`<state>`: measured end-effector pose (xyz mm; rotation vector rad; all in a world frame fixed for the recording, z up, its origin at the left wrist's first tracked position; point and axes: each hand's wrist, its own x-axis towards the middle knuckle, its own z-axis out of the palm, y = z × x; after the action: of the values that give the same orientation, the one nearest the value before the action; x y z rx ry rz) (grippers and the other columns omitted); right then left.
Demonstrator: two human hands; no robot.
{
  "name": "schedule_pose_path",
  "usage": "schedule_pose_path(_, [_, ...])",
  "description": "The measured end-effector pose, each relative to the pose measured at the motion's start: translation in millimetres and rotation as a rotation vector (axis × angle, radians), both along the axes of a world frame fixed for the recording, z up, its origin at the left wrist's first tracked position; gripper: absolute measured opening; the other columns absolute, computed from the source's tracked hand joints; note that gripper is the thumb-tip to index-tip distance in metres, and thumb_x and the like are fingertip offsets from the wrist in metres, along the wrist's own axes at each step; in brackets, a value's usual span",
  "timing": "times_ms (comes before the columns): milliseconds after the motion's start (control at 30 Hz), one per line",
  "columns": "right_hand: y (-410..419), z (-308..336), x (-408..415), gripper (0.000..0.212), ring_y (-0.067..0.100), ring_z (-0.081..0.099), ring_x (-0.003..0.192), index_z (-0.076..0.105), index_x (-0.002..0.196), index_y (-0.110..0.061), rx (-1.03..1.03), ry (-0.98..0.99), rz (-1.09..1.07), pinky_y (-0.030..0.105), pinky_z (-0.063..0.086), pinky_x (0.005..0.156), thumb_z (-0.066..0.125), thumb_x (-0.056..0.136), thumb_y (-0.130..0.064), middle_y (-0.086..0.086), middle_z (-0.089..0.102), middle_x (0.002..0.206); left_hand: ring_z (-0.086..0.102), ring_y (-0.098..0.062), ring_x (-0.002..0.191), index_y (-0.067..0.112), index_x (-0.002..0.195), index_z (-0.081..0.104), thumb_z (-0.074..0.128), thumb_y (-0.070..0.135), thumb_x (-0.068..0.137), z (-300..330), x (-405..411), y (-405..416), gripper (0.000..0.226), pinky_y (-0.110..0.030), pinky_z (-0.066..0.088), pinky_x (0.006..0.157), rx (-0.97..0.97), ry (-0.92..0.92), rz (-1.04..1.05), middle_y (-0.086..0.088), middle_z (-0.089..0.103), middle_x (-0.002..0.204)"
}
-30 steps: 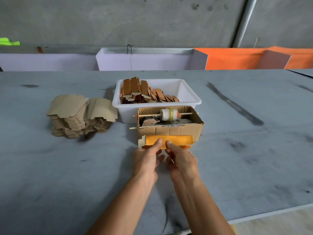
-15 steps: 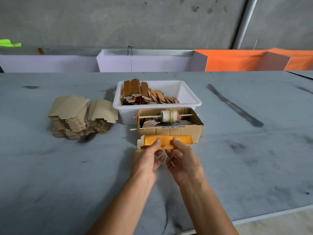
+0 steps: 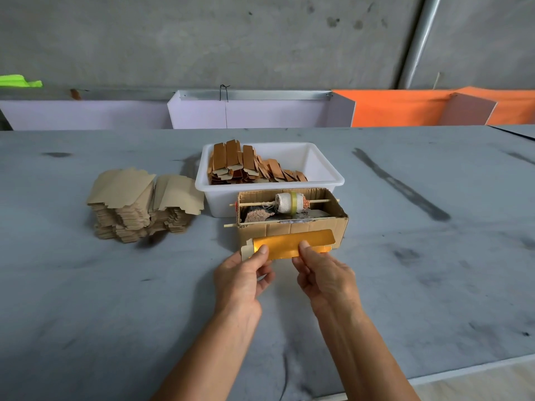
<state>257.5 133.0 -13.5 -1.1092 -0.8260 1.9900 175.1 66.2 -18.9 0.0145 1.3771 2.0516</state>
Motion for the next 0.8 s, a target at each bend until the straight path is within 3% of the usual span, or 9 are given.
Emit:
schedule_pose_path(167, [8, 9, 5, 0.014, 0.018, 0.071, 0.066, 0.057, 0.083, -0.015, -0.021, 0.016, 0.025, 0.028, 0.048, 0.06, 0.069, 0.084, -0.023, 0.004, 0.073, 0.07, 0.052, -0.012, 0.049, 0.011, 0.072, 0.063, 0.066, 0.0, 0.081, 4, -2, -3, 0.015, -0.022, 0.05, 0.047, 0.017, -0.018, 0.014, 0.0, 0.058, 0.049])
schedule_pose_path(400, [4, 16, 6, 0.019, 0.02, 0.072, 0.074, 0.061, 0.076, -0.015, 0.058, -0.028, 0.15, 0.027, 0.046, 0.062, 0.078, 0.069, -0.01, 0.008, 0.075, 0.084, 0.057, -0.011, 0.05, 0.011, 0.075, 0.062, 0.065, -0.003, 0.082, 9, -1, -7, 0.016, -0.02, 0.052, 0.048, 0.062, -0.052, 0.001, -0.002, 0.063, 0.057])
schedule_pose_path(667, [1, 21, -3, 0.022, 0.009, 0.059, 0.05, 0.059, 0.067, -0.012, 0.074, -0.016, 0.121, 0.024, 0.043, 0.057, 0.065, 0.081, 0.003, 0.002, 0.064, 0.058, 0.063, -0.017, 0.052, 0.008, 0.074, 0.06, 0.066, -0.004, 0.079, 10, 4, -9, 0.015, -0.022, 0.052, 0.048, -0.02, -0.02, -0.106, -0.01, 0.067, 0.064])
schedule_pose_path(800, [-1, 27, -12, 0.01, 0.008, 0.06, 0.056, 0.064, 0.077, -0.011, 0.19, -0.016, 0.167, 0.027, 0.045, 0.066, 0.065, 0.086, -0.009, -0.001, 0.066, 0.06, 0.066, -0.021, 0.057, 0.006, 0.074, 0.058, 0.068, -0.002, 0.078, 18, 1, -5, 0.014, -0.024, 0.053, 0.048, -0.022, 0.014, -0.033, -0.015, 0.068, 0.075])
